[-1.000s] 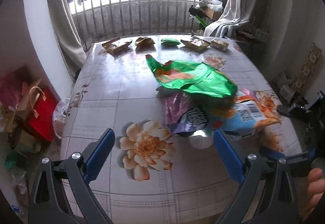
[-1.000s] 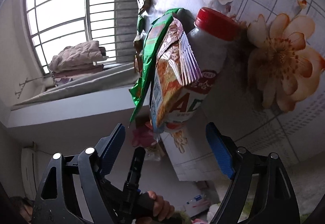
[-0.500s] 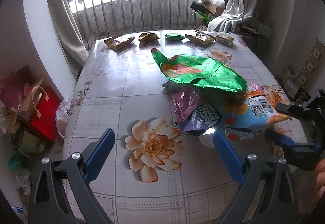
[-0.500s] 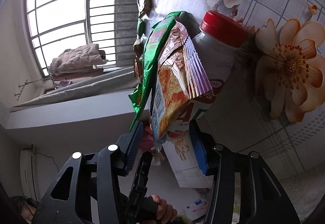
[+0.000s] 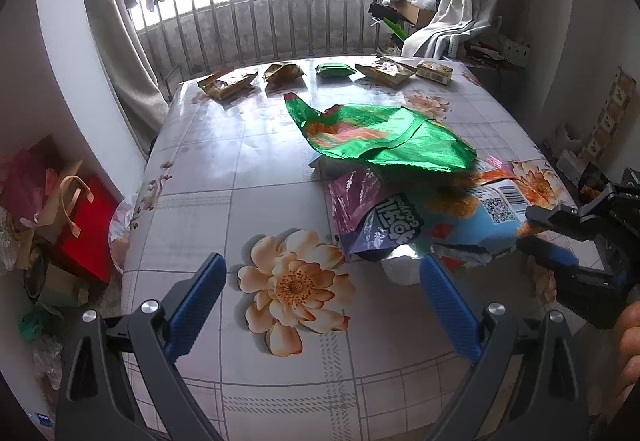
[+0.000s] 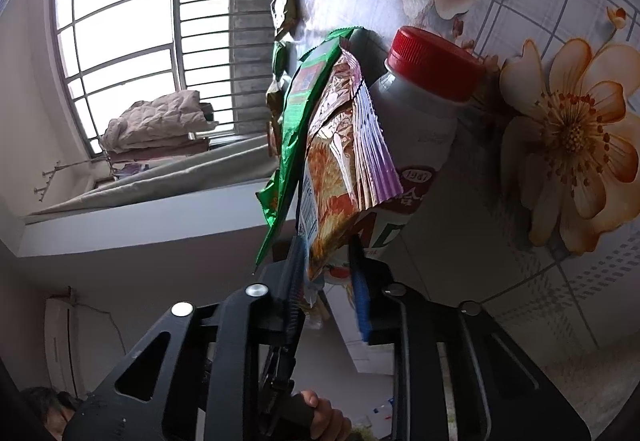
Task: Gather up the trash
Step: 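Grasp orange snack packet with right tool while left tool grasps green foil bag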
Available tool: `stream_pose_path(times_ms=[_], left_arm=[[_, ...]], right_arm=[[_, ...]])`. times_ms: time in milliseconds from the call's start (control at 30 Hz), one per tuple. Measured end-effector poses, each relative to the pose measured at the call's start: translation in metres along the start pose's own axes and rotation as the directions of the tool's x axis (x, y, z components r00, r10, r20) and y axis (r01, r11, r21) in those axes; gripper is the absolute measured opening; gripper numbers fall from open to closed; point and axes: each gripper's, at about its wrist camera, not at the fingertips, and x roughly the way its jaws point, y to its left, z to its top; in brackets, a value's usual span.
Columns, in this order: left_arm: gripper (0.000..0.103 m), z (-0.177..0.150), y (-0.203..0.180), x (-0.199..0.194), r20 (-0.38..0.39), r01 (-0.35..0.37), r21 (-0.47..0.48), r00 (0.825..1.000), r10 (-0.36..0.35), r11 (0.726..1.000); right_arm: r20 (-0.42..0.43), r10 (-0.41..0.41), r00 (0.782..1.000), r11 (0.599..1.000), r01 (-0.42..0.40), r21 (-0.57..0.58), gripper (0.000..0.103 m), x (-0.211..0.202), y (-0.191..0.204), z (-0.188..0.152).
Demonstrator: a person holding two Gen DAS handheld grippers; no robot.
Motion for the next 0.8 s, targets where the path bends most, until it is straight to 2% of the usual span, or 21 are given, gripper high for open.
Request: stream_pose_path(times_ms=[133,233,333,400,433,500,567,700,733,800], left_arm=[[0.095,0.000,-0.003,0.000,0.002,0.001,0.010,1.000,-0.001,1.000],[0.095,0.000,0.000,-0.002,0.018,0.022,0.001,1.000,-0.022,1.000],[0.095,0.005,0.009,-0.006,0.054,0.102,-0.036,0.993,-0.100,0.994],[0.095,0.010,0.016,-0.006,0.076,0.174,-0.071,0.983,-0.168,0.982],[0.095,0.014,0.021,-0.005,0.088,0.230,-0.102,0.971,-0.221,0.968],[0.095,0.020,0.027,-0.003,0.111,0.292,-0.144,0.954,-0.278,0.945],[0.095,0.027,0.031,0.001,0.125,0.375,-0.180,0.926,-0.357,0.909],[0.085,0.036,0.045,0.023,0.111,0.489,-0.327,0.870,-0.480,0.809],[0.080,0.038,0.048,0.032,0.099,0.490,-0.369,0.865,-0.491,0.790],[0.074,0.042,0.052,0.044,0.086,0.474,-0.416,0.870,-0.486,0.776]], right_arm=[[0.001,0.011,1.000,1.000,-0.011,0.004,0.010,-0.001,-0.004,0.002],[0.007,0.016,1.000,1.000,-0.016,0.006,0.009,-0.004,-0.006,0.002],[0.015,0.018,1.000,1.000,-0.018,0.003,0.009,-0.006,-0.005,0.001],[0.017,0.022,1.000,1.000,-0.022,0.006,0.009,-0.007,-0.006,0.001],[0.017,0.024,1.000,1.000,-0.024,0.007,0.009,-0.006,-0.006,0.001],[0.015,0.026,1.000,1.000,-0.027,0.010,0.009,-0.007,-0.008,0.001],[0.015,0.027,1.000,1.000,-0.027,0.011,0.009,-0.007,-0.008,0.001],[0.020,0.030,0.999,0.999,-0.030,0.013,0.009,-0.005,-0.007,0.002],[0.021,0.030,0.999,0.999,-0.030,0.013,0.009,-0.005,-0.007,0.002],[0.022,0.031,0.999,0.999,-0.032,0.012,0.009,-0.005,-0.007,0.001]])
